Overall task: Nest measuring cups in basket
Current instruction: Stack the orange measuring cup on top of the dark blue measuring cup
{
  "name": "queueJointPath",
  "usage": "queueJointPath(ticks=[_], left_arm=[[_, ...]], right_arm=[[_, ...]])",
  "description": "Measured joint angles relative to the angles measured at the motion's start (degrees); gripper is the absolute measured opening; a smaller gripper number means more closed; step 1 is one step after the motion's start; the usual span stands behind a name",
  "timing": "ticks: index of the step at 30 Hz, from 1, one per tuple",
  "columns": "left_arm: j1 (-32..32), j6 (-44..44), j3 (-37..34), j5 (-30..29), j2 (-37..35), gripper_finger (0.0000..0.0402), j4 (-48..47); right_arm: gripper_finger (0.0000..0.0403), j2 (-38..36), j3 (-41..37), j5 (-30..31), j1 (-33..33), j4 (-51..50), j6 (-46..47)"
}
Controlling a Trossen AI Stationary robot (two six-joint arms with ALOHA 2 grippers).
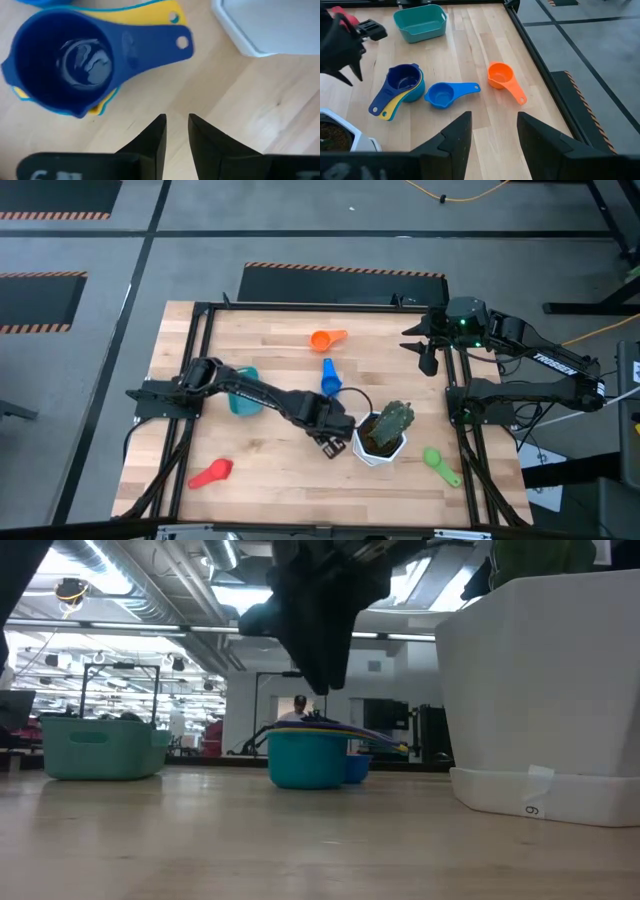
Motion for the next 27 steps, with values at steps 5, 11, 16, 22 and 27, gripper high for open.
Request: queueJointPath(ticks=[5, 11, 16, 22, 27], left_arm=[[-0.21, 0.89, 0.00, -4.91, -0.51, 0.0065, 2.37], [3.33, 7.63, 0.07, -6.82, -4.36, 0.0050, 2.19], [8.64, 15.73, 0.07, -6.92, -8.21, 0.0040, 1.30], [17.91, 18.29, 0.04, -6.85, -10.35, 0.0040, -2.09], [26.68, 22.33, 0.00, -6.52, -10.52, 0.0038, -4.76]], right_arm=[[0.0162, 0.00, 0.00, 0.00, 0.00, 0.02, 0.01], [0.0162, 0.00, 0.00, 0.00, 0.01, 0.02, 0.01], [0.0162, 0.00, -0.02, 0.00, 0.00, 0.04, 0.03], [0.0162, -0.02, -0.04, 0.00, 0.02, -0.13, 0.24], [0.0162, -0.02, -0.04, 0.00, 0.00, -0.32, 0.25]])
